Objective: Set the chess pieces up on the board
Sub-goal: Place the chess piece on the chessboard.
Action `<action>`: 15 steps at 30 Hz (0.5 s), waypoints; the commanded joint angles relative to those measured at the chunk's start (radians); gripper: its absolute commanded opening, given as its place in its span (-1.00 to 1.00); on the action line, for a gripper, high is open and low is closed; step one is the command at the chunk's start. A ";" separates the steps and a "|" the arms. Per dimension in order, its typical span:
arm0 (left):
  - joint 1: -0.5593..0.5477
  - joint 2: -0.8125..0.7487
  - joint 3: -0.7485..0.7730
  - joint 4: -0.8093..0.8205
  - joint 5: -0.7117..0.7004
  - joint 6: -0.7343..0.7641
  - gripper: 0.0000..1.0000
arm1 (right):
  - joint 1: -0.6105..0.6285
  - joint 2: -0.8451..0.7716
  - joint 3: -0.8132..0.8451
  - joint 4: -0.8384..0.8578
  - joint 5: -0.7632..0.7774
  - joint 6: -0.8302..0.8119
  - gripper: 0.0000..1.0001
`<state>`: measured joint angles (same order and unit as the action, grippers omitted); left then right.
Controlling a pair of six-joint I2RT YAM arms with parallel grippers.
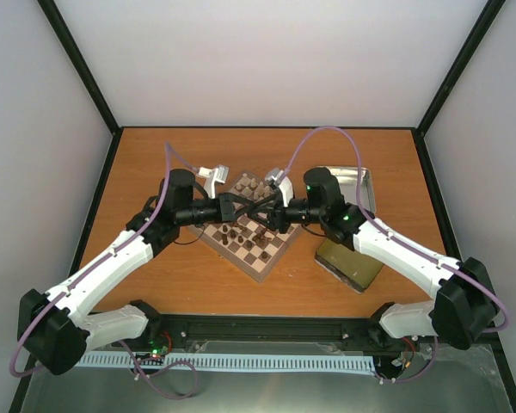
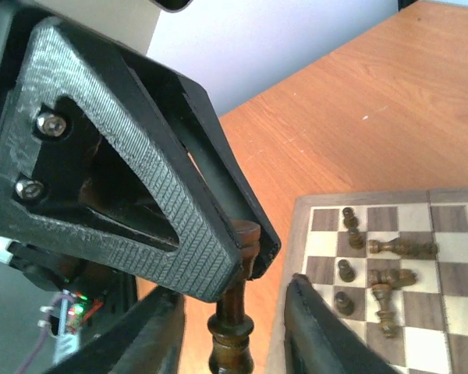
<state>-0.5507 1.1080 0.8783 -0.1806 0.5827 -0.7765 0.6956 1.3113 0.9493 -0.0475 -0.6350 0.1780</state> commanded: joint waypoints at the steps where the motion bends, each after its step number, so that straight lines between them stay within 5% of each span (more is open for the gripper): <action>1: 0.006 -0.022 0.000 0.051 -0.002 -0.030 -0.77 | 0.002 -0.053 -0.019 0.067 0.066 0.101 -0.13; 9: 0.006 -0.065 -0.053 0.296 0.036 -0.307 -0.80 | 0.002 -0.211 -0.269 0.582 0.133 0.585 0.09; 15: 0.006 -0.078 -0.040 0.396 0.024 -0.405 -0.81 | 0.005 -0.196 -0.313 0.729 0.215 0.836 0.11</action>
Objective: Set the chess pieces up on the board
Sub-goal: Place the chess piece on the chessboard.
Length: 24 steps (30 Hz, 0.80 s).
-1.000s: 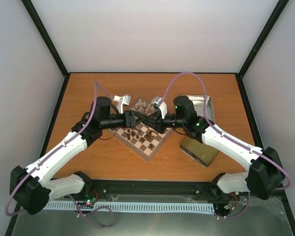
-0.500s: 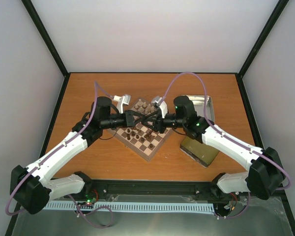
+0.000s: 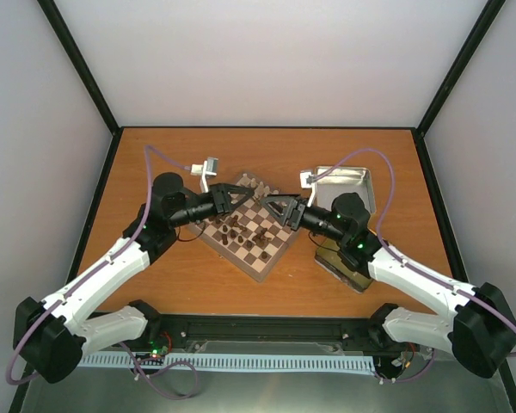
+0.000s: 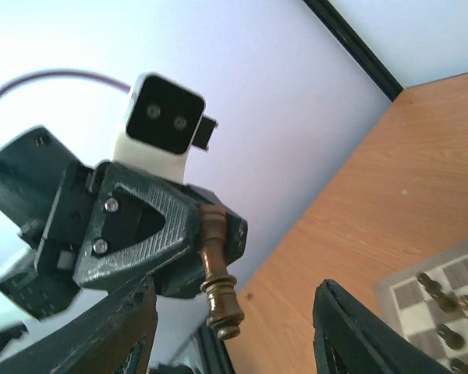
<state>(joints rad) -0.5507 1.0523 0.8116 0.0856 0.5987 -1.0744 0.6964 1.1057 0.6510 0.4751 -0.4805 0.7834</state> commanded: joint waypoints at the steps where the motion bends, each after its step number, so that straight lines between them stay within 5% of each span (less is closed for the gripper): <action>1: 0.006 -0.023 0.029 0.138 0.004 -0.117 -0.80 | 0.005 0.016 -0.014 0.231 0.058 0.251 0.10; 13: 0.006 -0.006 0.021 0.234 -0.012 -0.175 -0.81 | 0.043 0.092 -0.058 0.487 0.085 0.421 -0.18; 24: 0.006 0.001 0.016 0.186 -0.028 -0.139 -0.80 | 0.043 0.120 -0.023 0.490 0.050 0.465 -0.65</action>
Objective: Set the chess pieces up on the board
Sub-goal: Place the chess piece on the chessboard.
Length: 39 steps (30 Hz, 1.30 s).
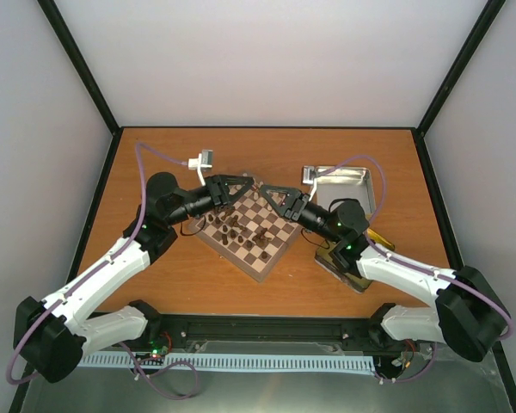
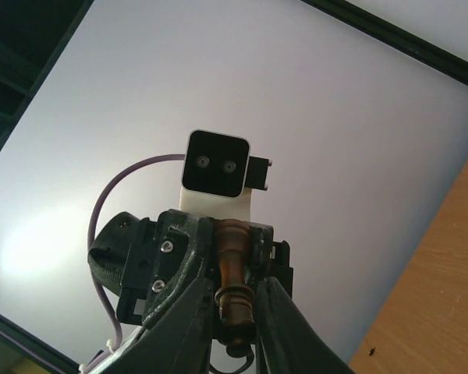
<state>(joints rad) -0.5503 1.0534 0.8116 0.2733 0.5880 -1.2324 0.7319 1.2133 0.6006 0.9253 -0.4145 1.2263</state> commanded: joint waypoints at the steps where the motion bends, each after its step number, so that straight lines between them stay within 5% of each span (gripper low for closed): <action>1: 0.006 -0.002 0.015 -0.002 -0.022 0.023 -0.80 | 0.008 0.015 0.032 0.039 -0.019 0.025 -0.65; 7: 0.006 0.003 0.020 -0.003 -0.029 0.031 -0.80 | 0.008 0.027 0.046 0.025 -0.043 0.023 -0.42; 14: 0.006 0.011 0.021 -0.013 -0.035 0.040 -0.77 | 0.008 0.018 0.054 0.003 -0.034 0.014 -0.80; 17: 0.006 0.008 0.012 -0.032 -0.046 0.060 -0.48 | 0.008 0.006 0.075 -0.084 -0.022 -0.009 -0.92; 20: 0.006 -0.001 0.011 -0.118 -0.075 0.145 0.08 | 0.008 -0.023 0.105 -0.345 0.017 -0.085 -0.94; 23: 0.006 -0.008 0.036 -0.330 -0.220 0.309 0.28 | 0.006 -0.057 0.153 -0.688 0.069 -0.206 -0.94; 31: 0.006 -0.082 0.099 -0.717 -0.760 0.671 0.51 | 0.009 0.040 0.449 -1.453 0.147 -0.537 -0.94; 39: 0.006 -0.219 0.107 -0.694 -1.014 0.808 0.62 | 0.124 0.265 0.688 -1.723 0.213 -0.635 -0.94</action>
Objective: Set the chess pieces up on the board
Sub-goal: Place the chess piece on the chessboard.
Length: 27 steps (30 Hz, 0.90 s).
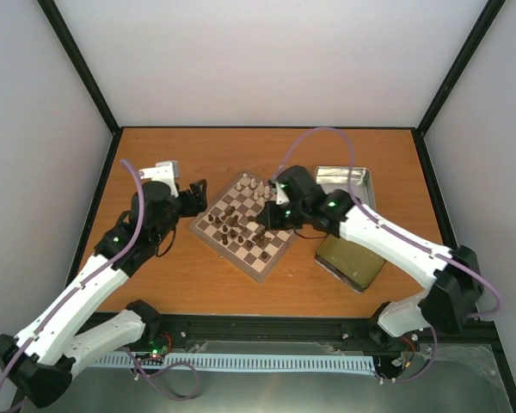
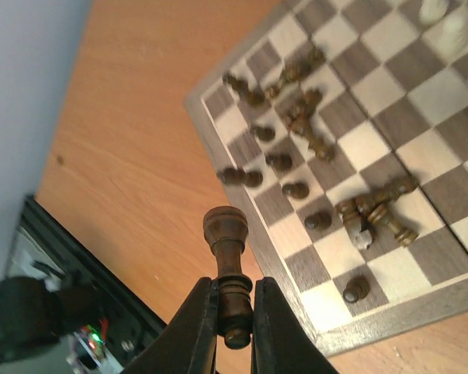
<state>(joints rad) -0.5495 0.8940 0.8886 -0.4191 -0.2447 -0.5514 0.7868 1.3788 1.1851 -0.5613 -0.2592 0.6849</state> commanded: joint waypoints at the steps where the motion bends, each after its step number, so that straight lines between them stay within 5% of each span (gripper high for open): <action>1: 0.006 -0.074 0.021 0.002 -0.196 0.129 0.64 | 0.090 0.132 0.140 -0.275 0.082 -0.103 -0.94; 10: 0.006 -0.166 -0.014 0.004 -0.225 0.130 0.72 | 0.202 0.413 0.402 -0.489 0.205 -0.188 -0.94; 27: 0.006 -0.221 -0.043 0.017 -0.220 0.072 0.74 | 0.230 0.723 0.664 -0.568 0.235 -0.207 -0.87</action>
<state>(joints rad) -0.5495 0.6868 0.8425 -0.4179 -0.4492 -0.4622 1.0080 2.0689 1.8183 -1.0824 -0.0376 0.4892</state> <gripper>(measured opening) 0.866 0.090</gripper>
